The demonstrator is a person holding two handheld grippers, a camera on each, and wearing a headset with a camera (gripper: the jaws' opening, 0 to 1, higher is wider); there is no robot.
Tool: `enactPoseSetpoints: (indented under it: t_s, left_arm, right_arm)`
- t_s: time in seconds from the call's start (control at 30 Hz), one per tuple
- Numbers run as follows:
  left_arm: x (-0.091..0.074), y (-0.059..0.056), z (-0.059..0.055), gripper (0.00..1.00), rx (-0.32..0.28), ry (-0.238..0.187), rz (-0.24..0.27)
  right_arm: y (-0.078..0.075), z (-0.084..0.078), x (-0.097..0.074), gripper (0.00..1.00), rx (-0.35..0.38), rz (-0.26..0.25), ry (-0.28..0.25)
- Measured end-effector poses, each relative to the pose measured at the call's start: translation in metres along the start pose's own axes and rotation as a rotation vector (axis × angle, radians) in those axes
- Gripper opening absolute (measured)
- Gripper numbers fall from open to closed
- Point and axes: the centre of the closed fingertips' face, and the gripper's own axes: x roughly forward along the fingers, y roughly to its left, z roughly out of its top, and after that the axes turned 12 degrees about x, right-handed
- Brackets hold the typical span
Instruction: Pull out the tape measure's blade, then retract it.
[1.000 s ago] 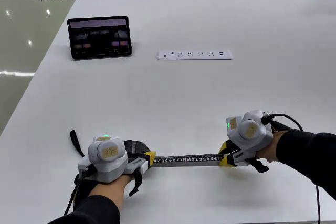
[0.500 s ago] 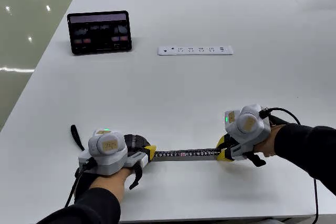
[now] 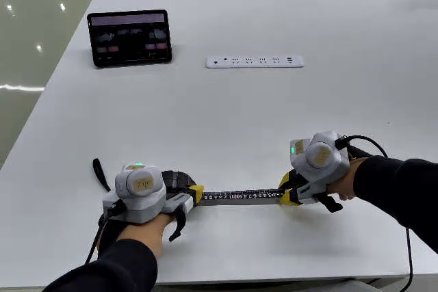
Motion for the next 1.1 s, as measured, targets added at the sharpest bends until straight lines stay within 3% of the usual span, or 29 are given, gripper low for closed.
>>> enactPoseSetpoints:
  t_s: [1.1]
  left_arm:
    - [-0.001, 0.001, 0.0, 0.61, -0.038, -0.008, -0.035]
  right_arm:
    - [0.003, 0.012, 0.005, 0.11, 0.016, -0.008, -0.032]
